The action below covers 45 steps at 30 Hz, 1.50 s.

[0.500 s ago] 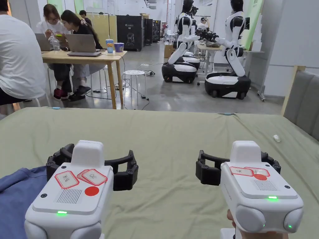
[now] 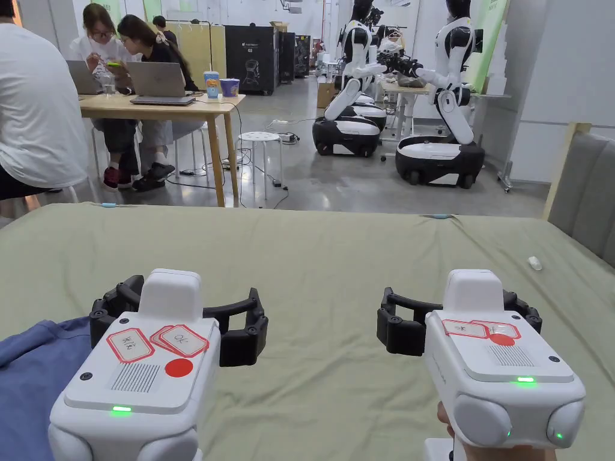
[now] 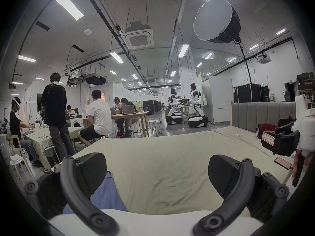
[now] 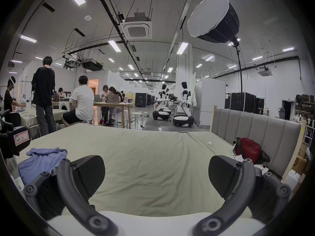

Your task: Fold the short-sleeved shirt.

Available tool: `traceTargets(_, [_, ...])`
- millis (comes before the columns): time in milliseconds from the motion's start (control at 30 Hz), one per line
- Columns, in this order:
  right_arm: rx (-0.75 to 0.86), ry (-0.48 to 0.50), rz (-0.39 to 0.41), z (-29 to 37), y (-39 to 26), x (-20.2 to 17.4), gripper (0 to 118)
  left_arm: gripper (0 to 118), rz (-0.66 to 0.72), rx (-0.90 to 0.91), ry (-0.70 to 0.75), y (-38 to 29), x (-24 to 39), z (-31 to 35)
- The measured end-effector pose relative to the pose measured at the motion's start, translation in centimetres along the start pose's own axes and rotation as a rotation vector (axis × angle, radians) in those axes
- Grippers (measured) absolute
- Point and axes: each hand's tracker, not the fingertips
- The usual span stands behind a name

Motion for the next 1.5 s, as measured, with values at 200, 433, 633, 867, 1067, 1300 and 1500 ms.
traceTargets(200, [-0.002,0.001,0.002,-0.02,-0.04,0.01,118,118,0.001,-0.001,0.001,-0.12,0.05,0.02])
traceTargets(433, [-0.006,0.001,0.0,-0.03,-0.2,0.04,118,118,-0.003,-0.003,0.002,-0.22,0.17,-0.04])
traceTargets(633, [-0.001,-0.004,-0.003,0.03,-0.25,0.12,118,118,0.014,0.006,0.013,-0.09,0.07,0.03])
traceTargets(867, [-0.006,0.006,-0.002,-0.07,-0.22,0.06,118,118,0.006,0.012,0.017,-0.13,0.2,0.13])
traceTargets(1067, [-0.006,-0.004,-0.011,-0.09,-0.27,0.17,118,118,0.002,0.017,0.02,-0.06,0.18,0.14])
traceTargets(1300, [0.005,-0.017,0.017,0.01,-0.13,0.27,118,118,-0.002,0.01,0.016,-0.18,0.23,0.01])
traceTargets(1500, [0.009,-0.01,0.008,0.01,0.07,0.31,118,118,0.0,0.014,0.012,0.01,0.25,-0.08])
